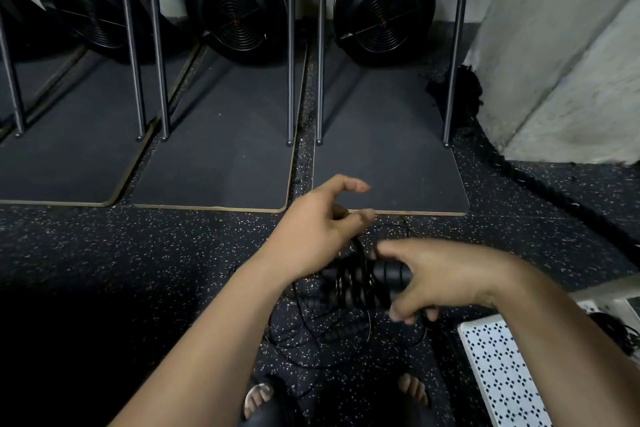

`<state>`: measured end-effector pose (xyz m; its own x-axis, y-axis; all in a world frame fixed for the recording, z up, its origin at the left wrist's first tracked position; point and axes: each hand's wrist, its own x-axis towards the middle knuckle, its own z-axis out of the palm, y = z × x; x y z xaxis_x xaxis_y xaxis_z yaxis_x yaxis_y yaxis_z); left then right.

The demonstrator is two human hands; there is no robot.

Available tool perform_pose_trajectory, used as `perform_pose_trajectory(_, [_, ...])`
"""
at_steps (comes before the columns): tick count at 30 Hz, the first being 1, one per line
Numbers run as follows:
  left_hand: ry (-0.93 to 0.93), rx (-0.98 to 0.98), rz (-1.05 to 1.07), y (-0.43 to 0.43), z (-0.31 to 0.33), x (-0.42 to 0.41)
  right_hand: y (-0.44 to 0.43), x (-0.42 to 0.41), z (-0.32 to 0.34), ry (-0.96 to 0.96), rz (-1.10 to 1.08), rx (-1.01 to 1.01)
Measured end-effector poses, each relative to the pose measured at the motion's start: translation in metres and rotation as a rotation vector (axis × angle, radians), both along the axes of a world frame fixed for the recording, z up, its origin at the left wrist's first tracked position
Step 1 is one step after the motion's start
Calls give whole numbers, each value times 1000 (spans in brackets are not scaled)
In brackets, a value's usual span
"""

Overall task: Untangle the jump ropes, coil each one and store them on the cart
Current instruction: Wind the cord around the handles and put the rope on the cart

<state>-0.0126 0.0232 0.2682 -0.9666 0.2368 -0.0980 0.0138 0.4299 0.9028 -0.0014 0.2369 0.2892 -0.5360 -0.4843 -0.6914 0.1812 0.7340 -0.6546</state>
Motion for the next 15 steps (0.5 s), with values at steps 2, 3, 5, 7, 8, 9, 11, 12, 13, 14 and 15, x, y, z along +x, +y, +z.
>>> perform_pose_trajectory(2, [3,19,6,-1,2,1,-1,4,13,-86,75,-93])
perform_pose_trajectory(3, [1,49,3,-2,4,1,0,4,18,-122,90,-161])
perform_pose_trajectory(5, [4,102,-9,-3,5,-1,4,5,27,-179,80,-313])
perform_pose_trajectory(7, [11,133,-29,-3,6,-6,9,4,31,-205,64,-448])
perform_pose_trajectory(8, [8,142,-32,-3,6,-8,11,4,33,-208,59,-517])
perform_pose_trajectory(9, [-13,171,-30,-3,7,-8,12,4,33,-205,48,-588])
perform_pose_trajectory(11, [-137,283,18,-4,7,-4,14,2,32,-185,-11,-730])
perform_pose_trajectory(12, [-176,284,51,-3,7,-1,14,0,31,-169,-58,-792])
perform_pose_trajectory(13, [-161,227,73,-2,6,0,15,-1,30,-148,-117,-847])
perform_pose_trajectory(14, [-119,159,73,-1,5,1,14,-3,29,-126,-190,-895])
perform_pose_trajectory(15, [-106,154,76,0,4,2,13,-4,28,-100,-282,-927])
